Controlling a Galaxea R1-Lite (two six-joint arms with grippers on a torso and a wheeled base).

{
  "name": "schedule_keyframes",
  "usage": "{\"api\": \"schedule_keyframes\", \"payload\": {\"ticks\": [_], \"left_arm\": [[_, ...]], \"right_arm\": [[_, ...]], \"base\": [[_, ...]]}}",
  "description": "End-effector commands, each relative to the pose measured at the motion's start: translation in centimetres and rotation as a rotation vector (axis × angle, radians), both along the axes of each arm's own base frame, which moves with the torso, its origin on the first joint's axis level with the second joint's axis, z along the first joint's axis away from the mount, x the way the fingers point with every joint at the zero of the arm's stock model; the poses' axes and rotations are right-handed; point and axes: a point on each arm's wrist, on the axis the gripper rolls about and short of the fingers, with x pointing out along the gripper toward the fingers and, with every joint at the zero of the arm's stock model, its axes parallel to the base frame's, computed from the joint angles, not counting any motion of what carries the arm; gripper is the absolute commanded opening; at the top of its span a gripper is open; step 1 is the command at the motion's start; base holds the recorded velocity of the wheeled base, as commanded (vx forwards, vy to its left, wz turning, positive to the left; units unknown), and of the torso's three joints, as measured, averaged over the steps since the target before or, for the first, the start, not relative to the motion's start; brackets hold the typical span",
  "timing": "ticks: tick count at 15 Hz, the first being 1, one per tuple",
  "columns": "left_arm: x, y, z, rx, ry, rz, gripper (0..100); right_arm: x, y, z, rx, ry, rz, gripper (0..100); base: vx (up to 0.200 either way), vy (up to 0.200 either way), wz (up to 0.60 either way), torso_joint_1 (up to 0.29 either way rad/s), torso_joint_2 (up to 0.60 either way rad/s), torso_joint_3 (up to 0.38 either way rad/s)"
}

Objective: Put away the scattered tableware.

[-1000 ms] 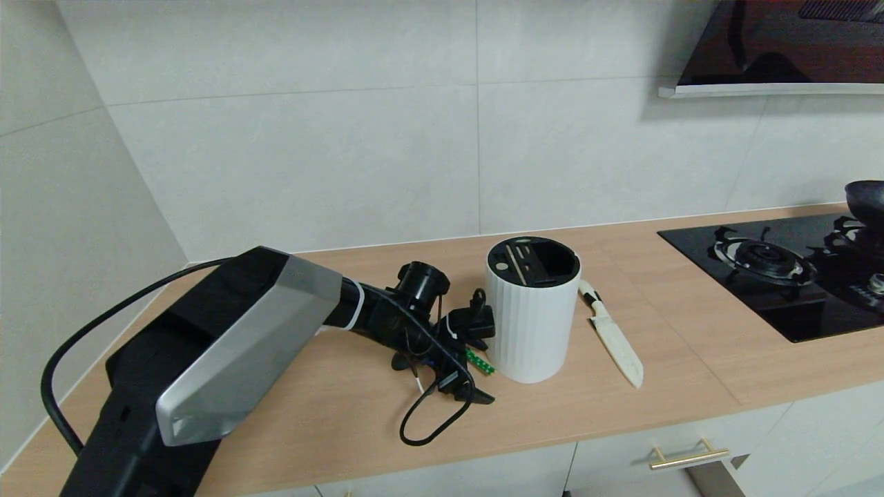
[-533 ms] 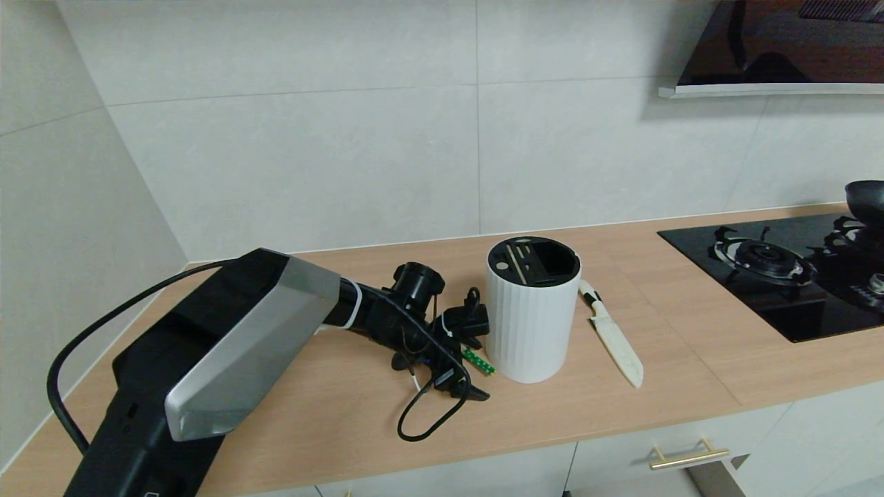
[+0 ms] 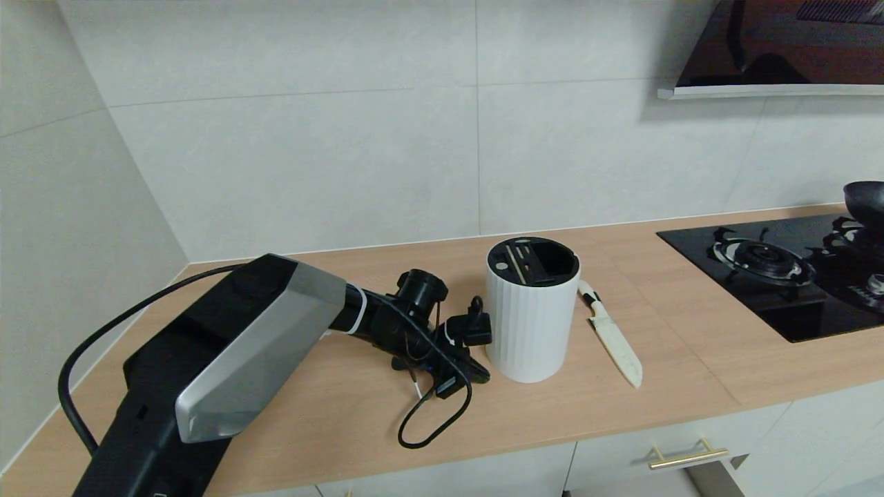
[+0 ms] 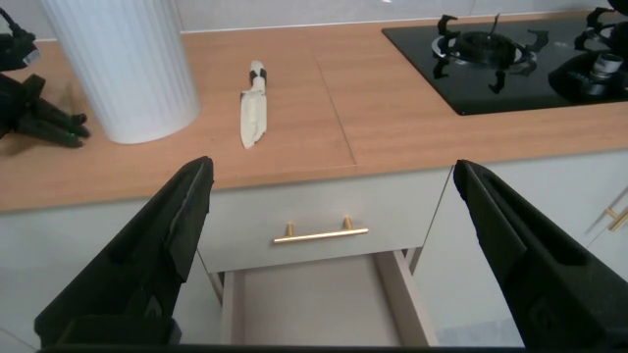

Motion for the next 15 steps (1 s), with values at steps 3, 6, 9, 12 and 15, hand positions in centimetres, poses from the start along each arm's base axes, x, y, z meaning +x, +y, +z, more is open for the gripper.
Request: {"api": "schedule_keyframes", "payload": {"ticks": [3,6,9,12,15], "left_arm": [[1.2,0.2,1.4,0.0,-0.144,-0.068,0],[1.1,0.7,2.1,0.024,-0.212,-0.141,0],[-0.6,0.2,4.2,0.029,-0.212,-0.256,0],[-2.2,-1.1,5.7,0.024,-0.209,-0.325,0],[-3.2,-1.7,8.0,0.02,-0.221,-0.334,100]], "right_arm": [[0.0,0.0,0.0,0.0,0.001,0.0,100],[0.0,0.0,0.0,0.0,0.001,0.0,100],[0.0,0.0,0.0,0.0,0.001,0.0,100],[0.0,0.0,0.0,0.0,0.001,0.0,100],[0.0,0.0,0.0,0.0,0.001,0.0,100]], "base": [[0.0,0.0,0.0,0.0,0.0,0.0],[0.0,0.0,0.0,0.0,0.0,0.0],[0.0,0.0,0.0,0.0,0.0,0.0],[0.0,0.0,0.0,0.0,0.0,0.0],[0.0,0.0,0.0,0.0,0.0,0.0]]}}
